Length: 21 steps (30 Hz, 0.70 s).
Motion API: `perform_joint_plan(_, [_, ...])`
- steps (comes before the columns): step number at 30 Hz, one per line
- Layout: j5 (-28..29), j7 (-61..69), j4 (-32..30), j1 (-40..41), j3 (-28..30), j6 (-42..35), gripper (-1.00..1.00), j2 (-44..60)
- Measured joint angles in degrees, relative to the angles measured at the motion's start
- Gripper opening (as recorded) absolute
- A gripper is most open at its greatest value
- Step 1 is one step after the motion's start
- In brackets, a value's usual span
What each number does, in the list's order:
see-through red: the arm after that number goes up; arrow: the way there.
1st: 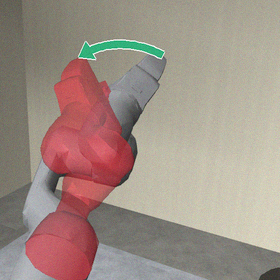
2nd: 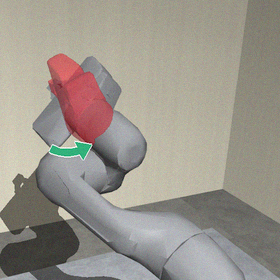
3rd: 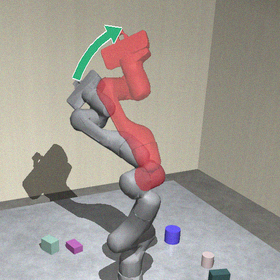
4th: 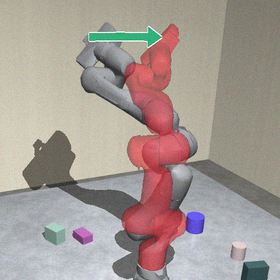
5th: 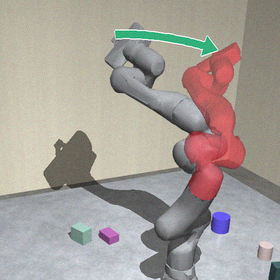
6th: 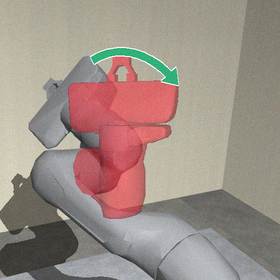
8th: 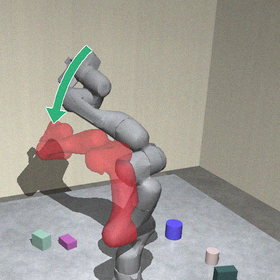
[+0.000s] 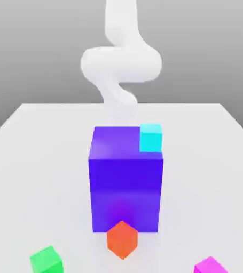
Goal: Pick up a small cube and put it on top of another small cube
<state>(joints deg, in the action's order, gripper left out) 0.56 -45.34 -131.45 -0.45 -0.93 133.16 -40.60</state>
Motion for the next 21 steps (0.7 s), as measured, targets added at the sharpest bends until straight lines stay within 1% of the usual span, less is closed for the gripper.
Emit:
perform_joint_plan(16, [4.29, 2.68, 2.15, -3.41, -5.72, 8.85, 0.0, 33.59])
perform_joint_plan(21, [5.65, 3.48, 2.81, -5.59, -6.79, 11.59, 0.0, 43.97])
